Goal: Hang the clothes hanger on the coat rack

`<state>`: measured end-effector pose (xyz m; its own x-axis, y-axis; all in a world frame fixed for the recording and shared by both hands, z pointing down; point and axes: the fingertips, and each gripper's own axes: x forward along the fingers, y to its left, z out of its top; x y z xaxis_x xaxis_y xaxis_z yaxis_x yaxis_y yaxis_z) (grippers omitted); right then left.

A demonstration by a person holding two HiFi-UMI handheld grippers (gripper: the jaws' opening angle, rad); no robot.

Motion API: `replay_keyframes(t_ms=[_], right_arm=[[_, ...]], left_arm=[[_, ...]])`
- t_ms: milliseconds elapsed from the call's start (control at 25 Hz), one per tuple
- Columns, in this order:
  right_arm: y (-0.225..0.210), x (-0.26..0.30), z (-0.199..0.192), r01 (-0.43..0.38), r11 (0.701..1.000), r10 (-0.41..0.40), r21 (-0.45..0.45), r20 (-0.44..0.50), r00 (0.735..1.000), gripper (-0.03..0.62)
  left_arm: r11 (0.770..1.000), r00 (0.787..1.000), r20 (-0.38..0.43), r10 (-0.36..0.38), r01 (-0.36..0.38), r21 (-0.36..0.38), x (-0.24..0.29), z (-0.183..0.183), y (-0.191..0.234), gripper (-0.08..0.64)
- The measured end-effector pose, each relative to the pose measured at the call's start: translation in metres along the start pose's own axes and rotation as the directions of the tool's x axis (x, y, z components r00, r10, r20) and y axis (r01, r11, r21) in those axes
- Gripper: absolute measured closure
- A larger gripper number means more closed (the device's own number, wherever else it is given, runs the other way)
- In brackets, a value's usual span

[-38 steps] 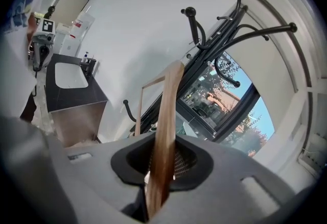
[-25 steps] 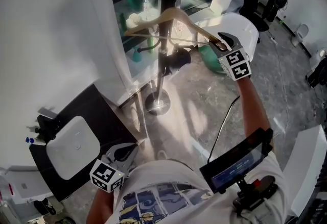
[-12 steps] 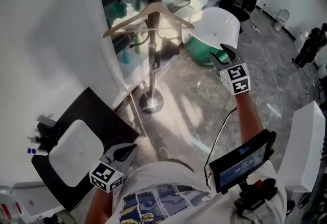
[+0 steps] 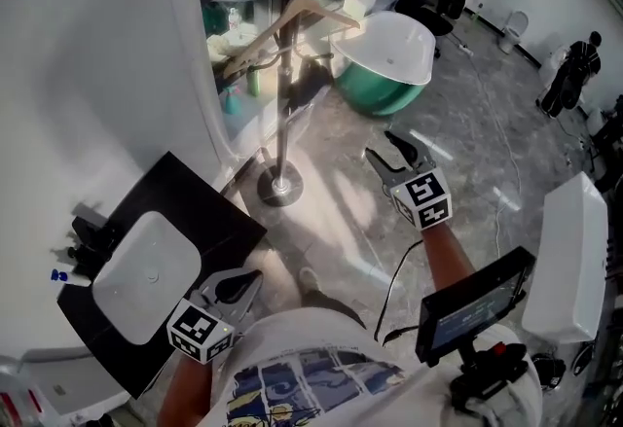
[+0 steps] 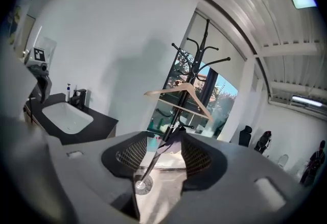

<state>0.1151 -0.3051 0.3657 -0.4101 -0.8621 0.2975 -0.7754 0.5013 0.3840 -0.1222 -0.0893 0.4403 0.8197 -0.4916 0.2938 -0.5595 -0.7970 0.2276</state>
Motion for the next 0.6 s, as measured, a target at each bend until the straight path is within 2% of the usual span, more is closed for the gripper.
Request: replay_keyframes(t_ms=[80, 240, 440, 600], right_arm=[[0.032, -0.018, -0.004, -0.022, 0.999, 0.022, 0.026, -0.002, 1.0, 0.391], [0.096, -0.053, -0.012, -0.052, 0.997, 0.053, 0.056, -0.023, 0.998, 0.451], [0.17, -0.074, -0.009, -0.124, 0.987, 0.126, 0.099, -0.011, 0.992, 0.569], [0.215, -0.085, -0.005, -0.203, 0.97, 0.206, 0.136, -0.004, 0.979, 0.589]], left_arm=[[1.0, 1.0, -0.005, -0.012, 0.012, -0.001, -0.01, -0.008, -0.009, 0.557], [0.999, 0.998, -0.016, -0.054, 0.054, -0.001, -0.031, -0.02, -0.03, 0.558], [0.997, 0.997, 0.004, -0.071, 0.071, 0.02, -0.047, -0.025, -0.038, 0.558], [0.997, 0.997, 0.007, -0.074, 0.074, 0.02, -0.053, -0.025, -0.043, 0.557]])
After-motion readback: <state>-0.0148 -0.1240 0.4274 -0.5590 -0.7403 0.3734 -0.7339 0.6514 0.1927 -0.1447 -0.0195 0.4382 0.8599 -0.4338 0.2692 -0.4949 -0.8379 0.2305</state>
